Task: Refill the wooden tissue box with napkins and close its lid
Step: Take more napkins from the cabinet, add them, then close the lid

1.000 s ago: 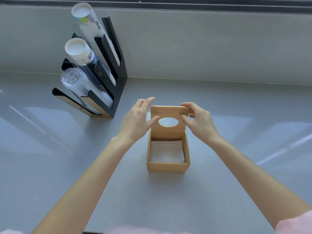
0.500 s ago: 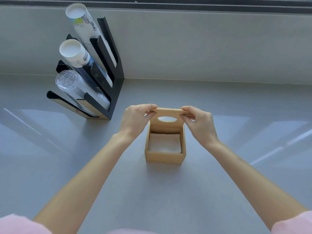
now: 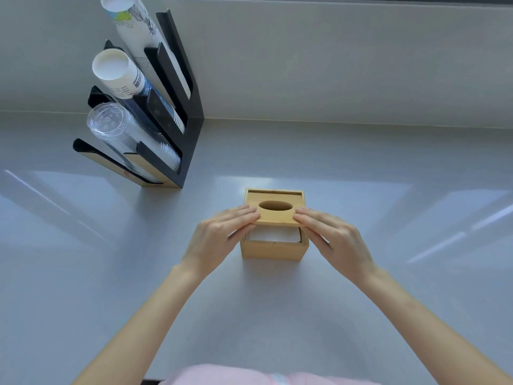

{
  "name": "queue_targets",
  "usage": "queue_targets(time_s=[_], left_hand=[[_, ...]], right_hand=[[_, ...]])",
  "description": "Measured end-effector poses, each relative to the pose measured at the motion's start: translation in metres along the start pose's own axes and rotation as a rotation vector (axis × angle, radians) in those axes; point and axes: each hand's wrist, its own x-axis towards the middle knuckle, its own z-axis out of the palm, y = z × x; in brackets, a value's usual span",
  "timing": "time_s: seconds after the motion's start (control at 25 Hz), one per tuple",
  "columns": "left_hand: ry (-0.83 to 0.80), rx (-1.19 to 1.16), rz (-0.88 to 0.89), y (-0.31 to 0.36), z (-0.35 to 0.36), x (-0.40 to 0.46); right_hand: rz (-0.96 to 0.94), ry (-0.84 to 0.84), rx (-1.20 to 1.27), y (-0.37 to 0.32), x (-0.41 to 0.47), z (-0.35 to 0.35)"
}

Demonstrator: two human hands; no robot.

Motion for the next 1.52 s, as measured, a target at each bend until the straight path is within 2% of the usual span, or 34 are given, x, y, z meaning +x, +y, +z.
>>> queue_targets(time_s=[0.56,0.96,1.08,1.2,1.52], left_hand=[[-0.028,0.159,0.055,-0.008,0.018,-0.026],[-0.034,0.188,0.022,-0.012,0.022,-0.026],[-0.081,0.262,0.034,-0.009,0.025,-0.022],[-0.120,0.317,0.010,-0.009,0.032,-0.018],[-0.256,0.294,-0.068,-0.004,0.029,-0.012]], right_hand=[[-0.034,-0.014,-0.087,0.004,-0.032,0.023],[-0.031,-0.020,-0.127,0.005,-0.033,0.026],[0.013,-0.036,-0.231,0.002,-0.031,0.026],[0.088,-0.100,-0.236,0.003,-0.029,0.028],[0.114,-0.133,-0.250,0.002,-0.024,0.023]])
